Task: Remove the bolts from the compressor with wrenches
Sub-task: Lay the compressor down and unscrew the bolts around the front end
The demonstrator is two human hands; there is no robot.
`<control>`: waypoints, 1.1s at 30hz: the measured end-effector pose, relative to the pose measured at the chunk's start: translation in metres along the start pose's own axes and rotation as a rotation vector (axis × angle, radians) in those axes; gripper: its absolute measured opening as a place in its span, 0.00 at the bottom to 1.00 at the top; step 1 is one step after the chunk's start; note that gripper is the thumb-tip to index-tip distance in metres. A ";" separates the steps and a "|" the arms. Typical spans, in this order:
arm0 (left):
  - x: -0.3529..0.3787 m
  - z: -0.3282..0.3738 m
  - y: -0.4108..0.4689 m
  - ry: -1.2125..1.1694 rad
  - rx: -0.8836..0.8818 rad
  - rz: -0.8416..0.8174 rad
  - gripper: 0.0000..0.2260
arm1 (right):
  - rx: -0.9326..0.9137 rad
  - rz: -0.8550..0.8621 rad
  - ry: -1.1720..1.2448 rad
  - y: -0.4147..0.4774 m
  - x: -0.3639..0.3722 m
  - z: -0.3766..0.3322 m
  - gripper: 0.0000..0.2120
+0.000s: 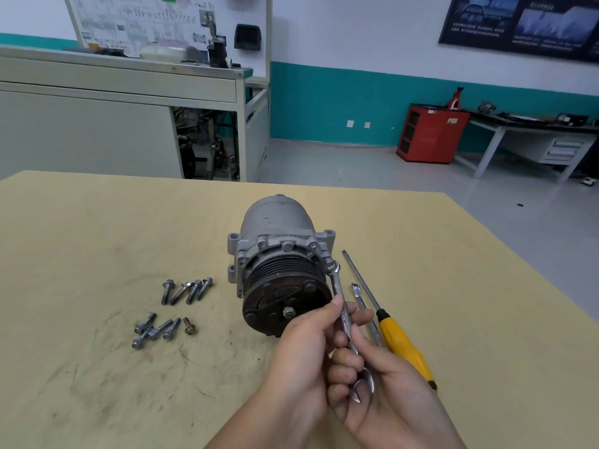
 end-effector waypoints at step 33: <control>0.016 0.006 -0.001 0.044 0.218 -0.041 0.11 | -0.152 0.117 -0.129 -0.011 -0.013 -0.035 0.12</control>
Point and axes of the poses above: each hand's wrist, its own y-axis towards the middle knuckle, its own x-axis out of the palm, z = x × y, the point moved 9 cm from there along y, towards the middle knuckle, and after that the axes turned 14 degrees about z, right-handed, at the moved point
